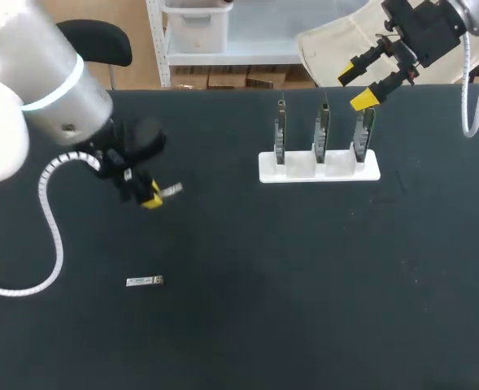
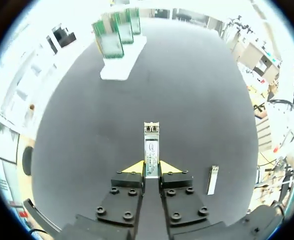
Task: Pick up the optical module with the left hand, and insert it into the network port with the right hand.
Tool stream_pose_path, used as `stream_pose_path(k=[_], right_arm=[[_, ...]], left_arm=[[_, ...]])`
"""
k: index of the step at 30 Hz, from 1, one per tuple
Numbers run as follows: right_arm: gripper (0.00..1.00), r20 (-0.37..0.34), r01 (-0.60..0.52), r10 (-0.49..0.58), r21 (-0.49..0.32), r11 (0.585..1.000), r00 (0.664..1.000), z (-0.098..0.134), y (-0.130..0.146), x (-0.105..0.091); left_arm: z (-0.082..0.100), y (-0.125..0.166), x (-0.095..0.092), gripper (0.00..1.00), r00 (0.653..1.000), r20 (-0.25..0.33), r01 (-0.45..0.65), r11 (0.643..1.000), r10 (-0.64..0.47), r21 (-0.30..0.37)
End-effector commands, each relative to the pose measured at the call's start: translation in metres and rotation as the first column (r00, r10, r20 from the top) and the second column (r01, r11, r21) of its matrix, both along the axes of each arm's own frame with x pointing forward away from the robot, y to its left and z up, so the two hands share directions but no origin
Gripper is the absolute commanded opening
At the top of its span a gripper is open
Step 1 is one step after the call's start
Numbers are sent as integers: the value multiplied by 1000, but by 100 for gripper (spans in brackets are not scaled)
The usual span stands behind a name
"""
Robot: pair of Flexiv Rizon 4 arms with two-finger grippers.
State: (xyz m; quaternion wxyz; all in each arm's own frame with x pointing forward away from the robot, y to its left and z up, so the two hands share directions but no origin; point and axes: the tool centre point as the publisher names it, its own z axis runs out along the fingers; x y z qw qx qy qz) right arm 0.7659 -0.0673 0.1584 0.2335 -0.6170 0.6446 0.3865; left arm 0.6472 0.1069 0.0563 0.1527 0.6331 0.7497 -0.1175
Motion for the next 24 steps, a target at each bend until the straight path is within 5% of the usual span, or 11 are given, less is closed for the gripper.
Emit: stream_pose_path(k=[1, 24], right_arm=[[100, 1, 2, -2, 0, 1000, 1000, 0, 0, -1], [100, 1, 2, -2, 0, 1000, 1000, 0, 0, -1]], left_arm=[[24, 3, -5, 0, 998, 61, 20, 997, -16, -77], [34, 3, -2, 0, 996, 93, 0, 998, 6, -60]])
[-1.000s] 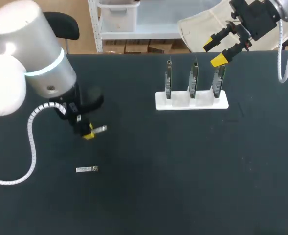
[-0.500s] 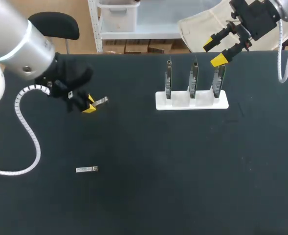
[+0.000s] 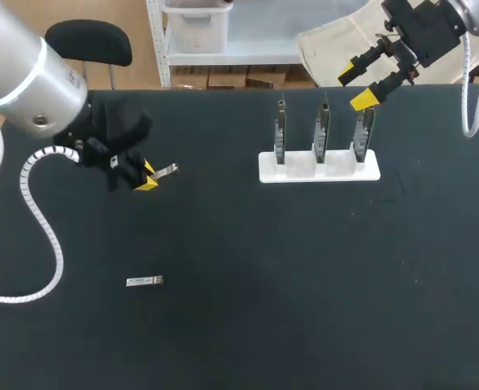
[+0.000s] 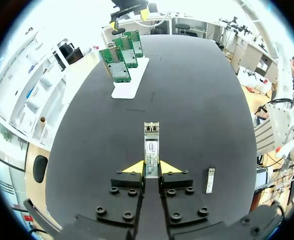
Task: Pick up the optical module with the left hand, and insert it into the network port with the right hand.
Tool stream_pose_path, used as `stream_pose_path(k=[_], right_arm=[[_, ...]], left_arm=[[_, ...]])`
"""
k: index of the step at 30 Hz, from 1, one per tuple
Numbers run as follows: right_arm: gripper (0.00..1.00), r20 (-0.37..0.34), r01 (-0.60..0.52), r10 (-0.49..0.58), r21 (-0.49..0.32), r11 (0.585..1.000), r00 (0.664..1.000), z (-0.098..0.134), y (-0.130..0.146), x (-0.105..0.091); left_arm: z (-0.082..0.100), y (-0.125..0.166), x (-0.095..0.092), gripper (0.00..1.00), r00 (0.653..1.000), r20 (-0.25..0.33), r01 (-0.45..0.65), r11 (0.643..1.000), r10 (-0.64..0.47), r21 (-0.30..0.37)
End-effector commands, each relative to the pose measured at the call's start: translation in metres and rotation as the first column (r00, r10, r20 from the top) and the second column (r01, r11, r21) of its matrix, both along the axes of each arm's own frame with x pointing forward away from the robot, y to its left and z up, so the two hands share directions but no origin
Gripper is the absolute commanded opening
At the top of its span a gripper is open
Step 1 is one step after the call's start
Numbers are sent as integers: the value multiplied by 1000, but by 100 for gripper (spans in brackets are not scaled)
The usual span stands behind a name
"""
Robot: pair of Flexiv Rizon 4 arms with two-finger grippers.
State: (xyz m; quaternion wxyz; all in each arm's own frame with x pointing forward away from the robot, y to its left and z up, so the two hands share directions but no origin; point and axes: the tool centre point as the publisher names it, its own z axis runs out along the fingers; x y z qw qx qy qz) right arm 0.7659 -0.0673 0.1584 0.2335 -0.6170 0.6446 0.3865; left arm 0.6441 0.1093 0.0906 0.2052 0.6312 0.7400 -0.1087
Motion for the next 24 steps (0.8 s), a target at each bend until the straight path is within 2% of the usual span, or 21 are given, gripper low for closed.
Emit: stream_pose_path(k=[1, 4, 5, 10, 16, 20, 24], right_arm=[[100, 1, 2, -2, 0, 1000, 1000, 0, 0, -1], [100, 1, 2, -2, 0, 1000, 1000, 0, 0, -1], [100, 1, 2, -2, 0, 1000, 1000, 0, 0, -1], [100, 1, 2, -2, 0, 1000, 1000, 0, 0, -1], [100, 1, 2, -2, 0, 1000, 1000, 0, 0, -1], [100, 1, 2, -2, 0, 1000, 1000, 0, 0, -1], [100, 1, 2, -2, 0, 1000, 1000, 0, 0, -1]], left_arm=[[-1, 1, 1, 0, 1000, 1, 3, 1000, -3, -3], [-1, 1, 1, 0, 1000, 1, 3, 1000, -3, -3], [1, -8, 6, 0, 1000, 6, 25, 1000, -25, 3], [18, -54, 43, 0, 989, 87, 130, 988, -123, -85], [48, -108, 76, 0, 952, 185, 277, 943, -244, -186], [64, -125, 87, 0, 939, 238, 305, 922, -249, -237], [72, -133, 93, 0, 951, 246, 263, 909, -188, -324]])
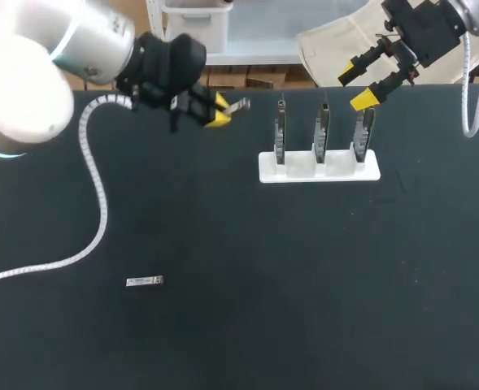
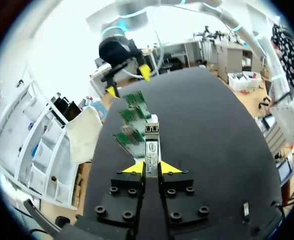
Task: Pick up the optical module with the left hand, and insert it into the network port with the right hand.
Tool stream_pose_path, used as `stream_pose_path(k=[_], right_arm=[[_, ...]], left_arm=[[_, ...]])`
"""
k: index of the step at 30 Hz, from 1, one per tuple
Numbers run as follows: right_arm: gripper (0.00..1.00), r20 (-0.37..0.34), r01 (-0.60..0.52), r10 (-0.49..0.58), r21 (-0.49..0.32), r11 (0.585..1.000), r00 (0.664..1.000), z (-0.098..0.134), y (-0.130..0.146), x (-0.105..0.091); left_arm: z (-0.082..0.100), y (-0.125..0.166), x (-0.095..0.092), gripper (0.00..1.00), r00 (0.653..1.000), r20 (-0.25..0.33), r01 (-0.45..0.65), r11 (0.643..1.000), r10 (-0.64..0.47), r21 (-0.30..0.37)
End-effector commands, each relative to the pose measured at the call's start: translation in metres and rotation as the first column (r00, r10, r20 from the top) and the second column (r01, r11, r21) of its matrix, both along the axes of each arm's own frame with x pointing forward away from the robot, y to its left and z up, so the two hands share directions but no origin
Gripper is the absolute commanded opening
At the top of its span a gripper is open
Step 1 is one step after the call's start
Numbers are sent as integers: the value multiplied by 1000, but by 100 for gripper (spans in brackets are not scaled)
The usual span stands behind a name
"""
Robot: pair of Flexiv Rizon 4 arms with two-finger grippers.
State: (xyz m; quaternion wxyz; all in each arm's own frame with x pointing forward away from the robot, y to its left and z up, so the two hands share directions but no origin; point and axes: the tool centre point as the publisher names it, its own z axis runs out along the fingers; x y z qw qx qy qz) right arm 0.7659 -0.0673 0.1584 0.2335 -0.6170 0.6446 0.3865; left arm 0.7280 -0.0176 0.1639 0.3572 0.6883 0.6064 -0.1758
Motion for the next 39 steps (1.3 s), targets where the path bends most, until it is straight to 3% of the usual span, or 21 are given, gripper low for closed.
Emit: stream_pose_path(k=[1, 4, 13, 18, 33, 39], right_arm=[[100, 1, 2, -2, 0, 1000, 1000, 0, 0, -1], [100, 1, 2, -2, 0, 1000, 1000, 0, 0, -1], [100, 1, 2, -2, 0, 1000, 1000, 0, 0, -1], [100, 1, 2, -2, 0, 1000, 1000, 0, 0, -1], [100, 1, 2, -2, 0, 1000, 1000, 0, 0, -1], [100, 1, 2, -2, 0, 1000, 1000, 0, 0, -1]], left_arm=[[1, -8, 10, 0, 1000, -2, -11, 997, 11, -75], [5, -15, 14, 0, 1000, 0, -13, 994, 13, -109], [13, -38, 20, 0, 1000, -25, -8, 955, 0, -298], [19, -42, 23, 0, 999, 27, 27, 958, -21, -285], [19, -42, 23, 0, 999, 27, 27, 958, -21, -285], [25, -66, 33, 0, 998, 58, 57, 936, -39, -347]])
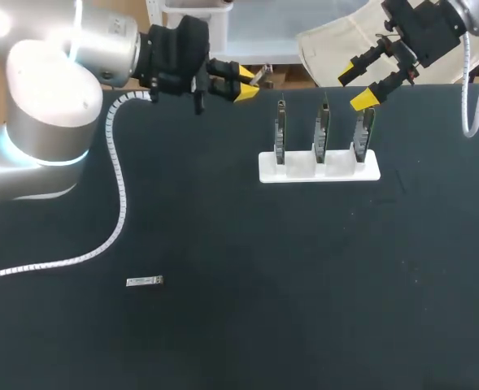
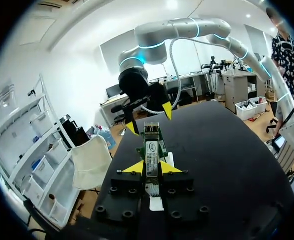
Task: Pick up the optical module with the left hand, and insert it into the network port with the right hand.
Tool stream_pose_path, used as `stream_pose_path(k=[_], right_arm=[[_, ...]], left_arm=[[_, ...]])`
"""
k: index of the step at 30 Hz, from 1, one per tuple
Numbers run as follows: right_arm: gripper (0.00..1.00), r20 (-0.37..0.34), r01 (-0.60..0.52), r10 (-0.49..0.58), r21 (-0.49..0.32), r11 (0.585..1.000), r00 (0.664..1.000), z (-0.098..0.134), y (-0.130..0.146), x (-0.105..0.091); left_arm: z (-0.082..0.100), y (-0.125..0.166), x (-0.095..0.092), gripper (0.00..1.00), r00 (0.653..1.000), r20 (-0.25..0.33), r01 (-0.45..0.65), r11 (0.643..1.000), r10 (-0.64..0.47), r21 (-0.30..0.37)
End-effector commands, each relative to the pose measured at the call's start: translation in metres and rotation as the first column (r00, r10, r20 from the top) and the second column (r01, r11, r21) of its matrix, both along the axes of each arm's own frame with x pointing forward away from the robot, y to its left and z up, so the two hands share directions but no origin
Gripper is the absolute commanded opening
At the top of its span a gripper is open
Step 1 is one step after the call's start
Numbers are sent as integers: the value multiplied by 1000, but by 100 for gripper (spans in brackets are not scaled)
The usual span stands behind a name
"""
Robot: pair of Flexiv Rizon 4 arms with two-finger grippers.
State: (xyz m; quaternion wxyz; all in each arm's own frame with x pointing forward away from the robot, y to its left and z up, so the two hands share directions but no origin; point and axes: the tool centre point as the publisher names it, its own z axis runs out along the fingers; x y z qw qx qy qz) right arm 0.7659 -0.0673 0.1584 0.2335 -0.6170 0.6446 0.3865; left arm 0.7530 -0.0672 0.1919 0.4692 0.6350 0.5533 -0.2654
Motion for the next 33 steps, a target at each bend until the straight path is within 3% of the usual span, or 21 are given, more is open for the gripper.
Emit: stream_pose_path(k=[1, 5, 12, 21, 33], right_arm=[[100, 1, 2, -2, 0, 1000, 1000, 0, 0, -1], [100, 1, 2, -2, 0, 1000, 1000, 0, 0, -1], [100, 1, 2, -2, 0, 1000, 1000, 0, 0, -1], [100, 1, 2, -2, 0, 1000, 1000, 0, 0, -1], [100, 1, 2, -2, 0, 1000, 1000, 0, 0, -1]], left_arm=[[-2, -22, 11, 0, 1000, 22, 20, 999, -20, -34], [2, -43, 22, 0, 997, 40, 62, 997, -60, -54], [5, -64, 26, 0, 995, 16, 99, 991, -98, -91], [-2, -77, 21, 0, 993, -45, 97, 982, -105, -164], [-2, -89, 24, 0, 990, -88, 87, 975, -107, -204]])
